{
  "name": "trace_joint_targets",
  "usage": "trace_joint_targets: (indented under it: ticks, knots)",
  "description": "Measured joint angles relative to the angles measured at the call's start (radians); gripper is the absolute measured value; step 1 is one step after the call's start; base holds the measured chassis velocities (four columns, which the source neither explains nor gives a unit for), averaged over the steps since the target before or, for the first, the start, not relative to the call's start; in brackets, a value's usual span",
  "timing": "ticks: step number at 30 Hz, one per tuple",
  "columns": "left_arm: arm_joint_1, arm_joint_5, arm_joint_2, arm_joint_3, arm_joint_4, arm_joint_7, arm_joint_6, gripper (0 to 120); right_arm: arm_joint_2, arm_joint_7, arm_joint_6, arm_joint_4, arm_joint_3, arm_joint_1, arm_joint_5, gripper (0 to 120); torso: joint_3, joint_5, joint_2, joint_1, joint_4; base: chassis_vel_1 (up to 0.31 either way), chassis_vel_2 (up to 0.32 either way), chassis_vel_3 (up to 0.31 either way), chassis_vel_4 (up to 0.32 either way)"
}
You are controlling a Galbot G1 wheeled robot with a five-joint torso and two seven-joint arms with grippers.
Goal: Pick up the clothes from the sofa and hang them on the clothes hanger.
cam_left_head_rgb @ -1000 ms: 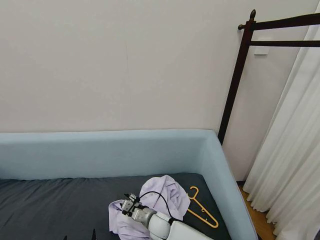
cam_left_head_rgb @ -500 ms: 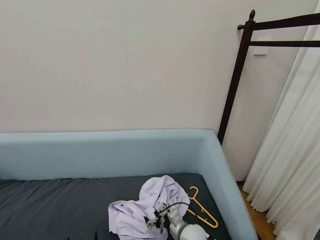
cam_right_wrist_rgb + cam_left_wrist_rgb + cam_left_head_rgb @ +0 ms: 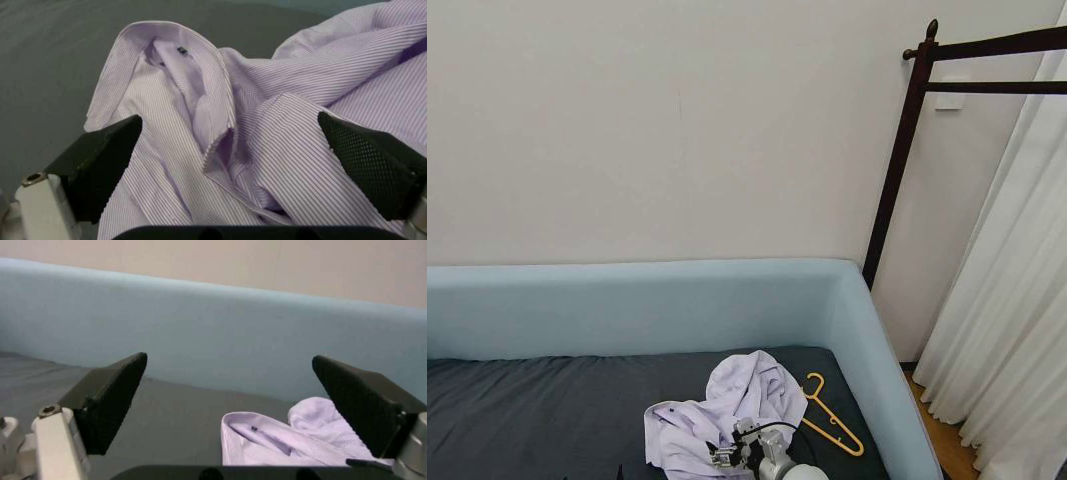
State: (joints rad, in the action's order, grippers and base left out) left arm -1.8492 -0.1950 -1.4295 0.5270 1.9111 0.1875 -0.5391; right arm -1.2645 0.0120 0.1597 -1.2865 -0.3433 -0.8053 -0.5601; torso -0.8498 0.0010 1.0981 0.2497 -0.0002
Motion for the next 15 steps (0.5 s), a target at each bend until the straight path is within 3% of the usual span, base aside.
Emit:
trace_joint_targets:
  ticks: [6,15]
  knots:
    - [0.004,0.001,-0.002,-0.003,-0.001,-0.001,0.000,98,-0.034,-0.014,-0.012,0.039,-0.016,0.020,-0.010,96,0.000,0.0000,0.000,0.000,-0.0001,0.000,0.000,0.000,0.000]
    - [0.006,-0.002,-0.001,0.002,-0.004,-0.001,0.000,98,-0.060,-0.018,-0.010,0.091,-0.033,0.029,-0.012,63,0.000,-0.0001,0.000,0.000,-0.0002,0.000,0.000,0.000,0.000]
